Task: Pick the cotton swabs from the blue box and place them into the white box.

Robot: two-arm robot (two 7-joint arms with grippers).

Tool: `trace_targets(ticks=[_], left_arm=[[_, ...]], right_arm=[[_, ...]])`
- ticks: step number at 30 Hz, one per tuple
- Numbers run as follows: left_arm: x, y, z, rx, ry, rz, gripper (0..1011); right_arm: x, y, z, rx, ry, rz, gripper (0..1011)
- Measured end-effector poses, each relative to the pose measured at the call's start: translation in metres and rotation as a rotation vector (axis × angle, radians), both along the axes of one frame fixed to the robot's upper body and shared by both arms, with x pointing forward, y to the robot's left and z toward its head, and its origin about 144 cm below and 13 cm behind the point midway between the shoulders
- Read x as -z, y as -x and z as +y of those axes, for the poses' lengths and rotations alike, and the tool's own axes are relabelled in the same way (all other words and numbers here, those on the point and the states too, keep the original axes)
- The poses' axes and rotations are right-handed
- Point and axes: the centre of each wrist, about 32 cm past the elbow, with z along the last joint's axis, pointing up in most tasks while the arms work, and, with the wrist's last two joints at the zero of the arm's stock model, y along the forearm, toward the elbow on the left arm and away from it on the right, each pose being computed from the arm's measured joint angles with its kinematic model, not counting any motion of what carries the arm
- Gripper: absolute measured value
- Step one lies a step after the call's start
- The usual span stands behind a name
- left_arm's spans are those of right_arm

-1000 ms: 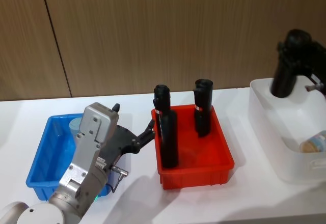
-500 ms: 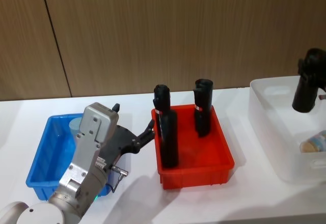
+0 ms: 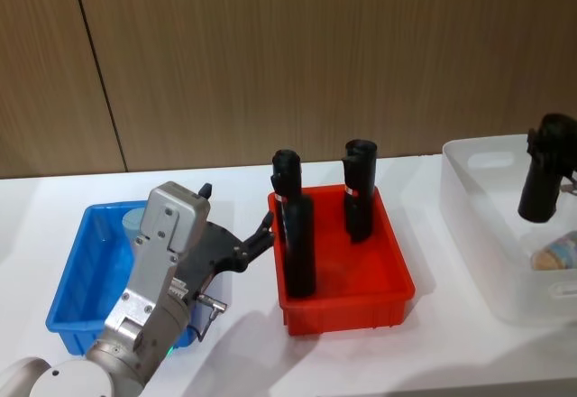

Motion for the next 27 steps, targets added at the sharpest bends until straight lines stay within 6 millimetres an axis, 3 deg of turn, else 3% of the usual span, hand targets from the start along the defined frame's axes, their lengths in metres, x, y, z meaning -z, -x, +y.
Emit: trace_targets(ticks=[14, 17, 18, 27], left_arm=[[0.000, 0.000, 0.000, 0.000, 0.000, 0.000, 1000], [0.000, 0.000, 0.000, 0.000, 0.000, 0.000, 1000], [0.000, 0.000, 0.000, 0.000, 0.000, 0.000, 1000], [0.000, 0.000, 0.000, 0.000, 0.000, 0.000, 1000]], right_arm=[[0.018, -0.010, -0.004, -0.001, -0.019, 0.068, 515], [0.020, -0.011, -0.004, -0.002, -0.022, 0.078, 556], [0.021, -0.011, -0.005, -0.003, -0.023, 0.082, 618], [0.027, -0.013, -0.007, -0.006, -0.029, 0.097, 859]])
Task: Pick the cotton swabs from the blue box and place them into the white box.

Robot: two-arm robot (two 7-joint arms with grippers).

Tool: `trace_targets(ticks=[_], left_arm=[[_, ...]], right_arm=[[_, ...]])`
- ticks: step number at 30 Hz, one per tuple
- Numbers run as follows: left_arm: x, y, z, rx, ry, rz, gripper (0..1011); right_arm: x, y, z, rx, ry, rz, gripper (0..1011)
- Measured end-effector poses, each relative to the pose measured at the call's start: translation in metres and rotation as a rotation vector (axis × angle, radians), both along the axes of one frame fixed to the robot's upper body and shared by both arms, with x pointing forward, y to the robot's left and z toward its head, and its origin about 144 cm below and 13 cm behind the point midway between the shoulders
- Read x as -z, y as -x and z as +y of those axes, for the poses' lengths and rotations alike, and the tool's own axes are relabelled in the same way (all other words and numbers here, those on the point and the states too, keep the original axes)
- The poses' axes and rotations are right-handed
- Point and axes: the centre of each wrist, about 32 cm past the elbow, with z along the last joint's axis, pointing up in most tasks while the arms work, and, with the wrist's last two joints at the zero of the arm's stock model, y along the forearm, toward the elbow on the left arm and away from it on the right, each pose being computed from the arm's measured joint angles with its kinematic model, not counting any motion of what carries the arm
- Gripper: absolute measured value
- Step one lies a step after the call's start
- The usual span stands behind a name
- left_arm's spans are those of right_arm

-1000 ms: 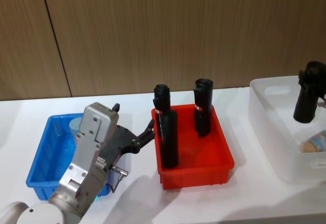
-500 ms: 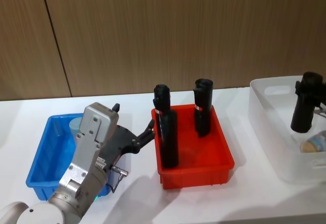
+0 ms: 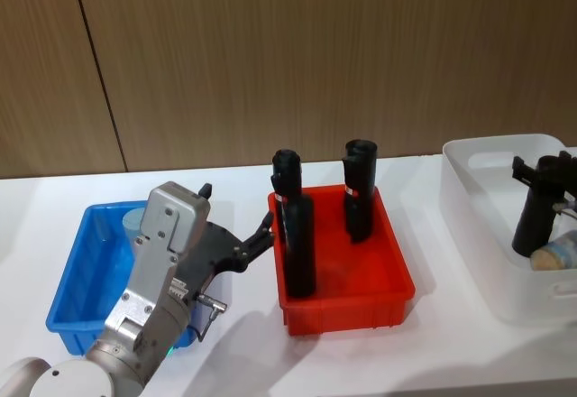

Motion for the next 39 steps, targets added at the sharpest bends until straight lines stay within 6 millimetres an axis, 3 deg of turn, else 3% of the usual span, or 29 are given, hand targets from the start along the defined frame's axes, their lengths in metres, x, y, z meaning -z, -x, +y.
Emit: trace_targets(ticks=[5, 39], left_arm=[[0.000, 0.000, 0.000, 0.000, 0.000, 0.000, 999], [0.000, 0.000, 0.000, 0.000, 0.000, 0.000, 1000]], right_arm=[[0.001, 0.000, -0.001, -0.001, -0.002, -0.009, 999], [-0.038, 0.034, 0.009, -0.028, 0.000, -0.200, 1002]])
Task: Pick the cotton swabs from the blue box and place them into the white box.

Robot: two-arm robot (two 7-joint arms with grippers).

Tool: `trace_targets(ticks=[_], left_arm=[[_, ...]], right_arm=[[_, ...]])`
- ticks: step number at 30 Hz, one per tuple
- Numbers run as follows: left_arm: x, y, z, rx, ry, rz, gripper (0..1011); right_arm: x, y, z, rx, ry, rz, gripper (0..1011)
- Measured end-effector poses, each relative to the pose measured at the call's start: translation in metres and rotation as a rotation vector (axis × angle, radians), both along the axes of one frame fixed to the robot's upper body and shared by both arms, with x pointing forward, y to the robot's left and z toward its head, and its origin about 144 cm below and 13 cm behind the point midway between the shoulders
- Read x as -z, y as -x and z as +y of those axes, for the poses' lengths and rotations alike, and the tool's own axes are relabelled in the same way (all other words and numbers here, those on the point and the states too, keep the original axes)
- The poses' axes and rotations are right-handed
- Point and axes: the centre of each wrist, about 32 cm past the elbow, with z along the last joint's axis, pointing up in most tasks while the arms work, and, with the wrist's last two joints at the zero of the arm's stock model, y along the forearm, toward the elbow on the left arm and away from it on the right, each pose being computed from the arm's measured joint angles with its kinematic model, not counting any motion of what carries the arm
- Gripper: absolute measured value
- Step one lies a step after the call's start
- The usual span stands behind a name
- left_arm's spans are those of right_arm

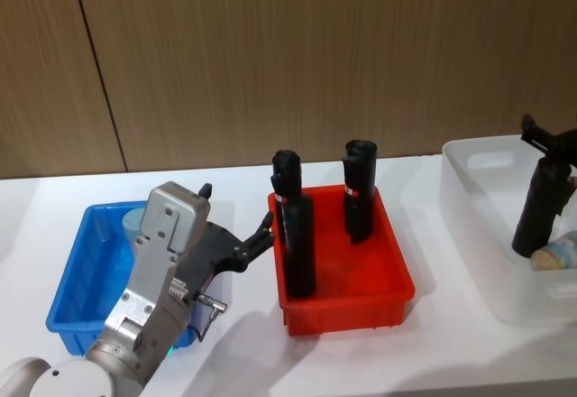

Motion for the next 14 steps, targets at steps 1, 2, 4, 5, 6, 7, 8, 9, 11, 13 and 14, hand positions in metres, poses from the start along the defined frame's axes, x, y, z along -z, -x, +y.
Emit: trace_targets(ticks=[1, 2, 4, 5, 6, 7, 8, 9, 11, 13, 14], left_arm=[[0.0000, 0.0000, 0.0000, 0.000, 0.000, 0.000, 1000], [0.0000, 0.0000, 0.0000, 0.000, 0.000, 0.000, 1000], [0.0000, 0.0000, 0.0000, 0.000, 0.000, 0.000, 1000], [0.0000, 0.0000, 0.0000, 0.000, 0.000, 0.000, 1000], [0.0000, 0.0000, 0.0000, 0.000, 0.000, 0.000, 999], [0.0000, 0.0000, 0.0000, 0.000, 0.000, 0.000, 999], [0.0000, 0.0000, 0.0000, 0.000, 0.000, 0.000, 1000], [0.0000, 0.0000, 0.0000, 0.000, 0.000, 0.000, 1000], [0.0000, 0.0000, 0.0000, 0.000, 0.000, 0.000, 999], [0.0000, 0.0000, 0.0000, 0.000, 0.000, 0.000, 1000], [0.0000, 0.0000, 0.0000, 0.000, 0.000, 0.000, 999]], right_arm=[[-0.0005, 0.0005, 0.0001, 0.000, 0.000, -0.002, 1002], [-0.0013, 0.0012, 0.0003, 0.000, 0.001, -0.005, 1002], [-0.0019, 0.0019, 0.0006, -0.001, 0.000, -0.008, 1002], [-0.0026, 0.0026, 0.0009, -0.001, 0.000, -0.010, 1002], [-0.0026, 0.0026, 0.0009, -0.001, 0.000, -0.010, 1002], [-0.0032, 0.0031, 0.0012, -0.002, 0.000, -0.012, 1002], [-0.0034, 0.0034, 0.0013, -0.002, 0.000, -0.013, 1002], [-0.0036, 0.0036, 0.0014, -0.002, -0.001, -0.014, 1002], [-0.0042, 0.0043, 0.0015, -0.003, 0.000, -0.016, 1002], [-0.0047, 0.0048, 0.0017, -0.003, 0.000, -0.018, 1002], [-0.0048, 0.0050, 0.0018, -0.004, 0.000, -0.018, 1002]])
